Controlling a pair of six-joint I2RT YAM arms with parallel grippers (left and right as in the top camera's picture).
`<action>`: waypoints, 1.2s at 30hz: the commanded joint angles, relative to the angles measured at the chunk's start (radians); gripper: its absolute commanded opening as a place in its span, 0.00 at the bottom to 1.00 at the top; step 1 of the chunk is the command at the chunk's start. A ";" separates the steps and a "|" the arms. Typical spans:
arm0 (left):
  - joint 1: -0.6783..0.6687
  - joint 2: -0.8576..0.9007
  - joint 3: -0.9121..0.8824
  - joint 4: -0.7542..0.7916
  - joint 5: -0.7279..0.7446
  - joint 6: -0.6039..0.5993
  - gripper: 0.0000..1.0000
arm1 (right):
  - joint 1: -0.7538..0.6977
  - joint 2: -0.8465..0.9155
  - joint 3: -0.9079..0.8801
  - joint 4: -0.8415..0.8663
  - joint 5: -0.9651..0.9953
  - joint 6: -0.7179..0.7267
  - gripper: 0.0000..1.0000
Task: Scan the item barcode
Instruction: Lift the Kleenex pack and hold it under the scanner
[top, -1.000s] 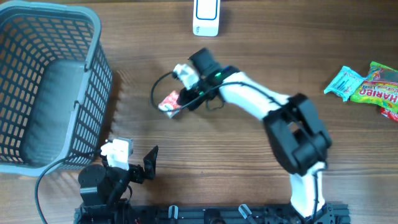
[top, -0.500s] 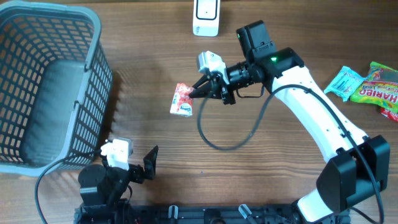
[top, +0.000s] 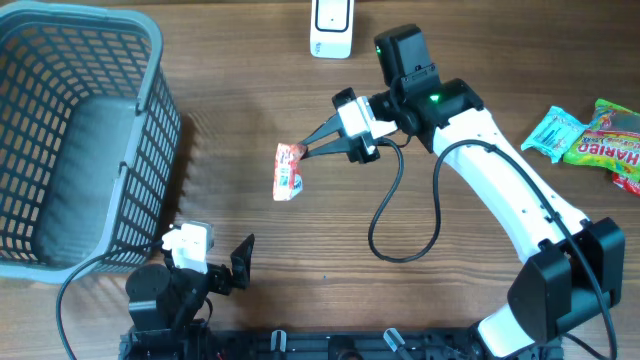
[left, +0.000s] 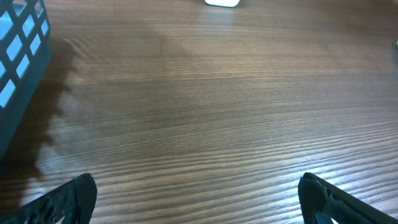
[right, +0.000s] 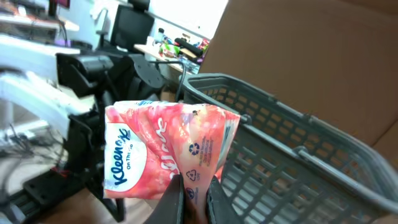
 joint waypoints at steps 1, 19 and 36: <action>-0.003 -0.008 0.000 0.003 0.016 0.016 1.00 | 0.002 -0.005 0.001 -0.005 -0.012 0.388 0.04; -0.003 -0.008 0.000 0.003 0.016 0.016 1.00 | 0.013 0.026 0.001 -0.096 1.109 2.355 0.04; -0.003 -0.008 0.000 0.003 0.016 0.016 1.00 | -0.133 0.537 0.103 1.039 0.836 3.303 0.05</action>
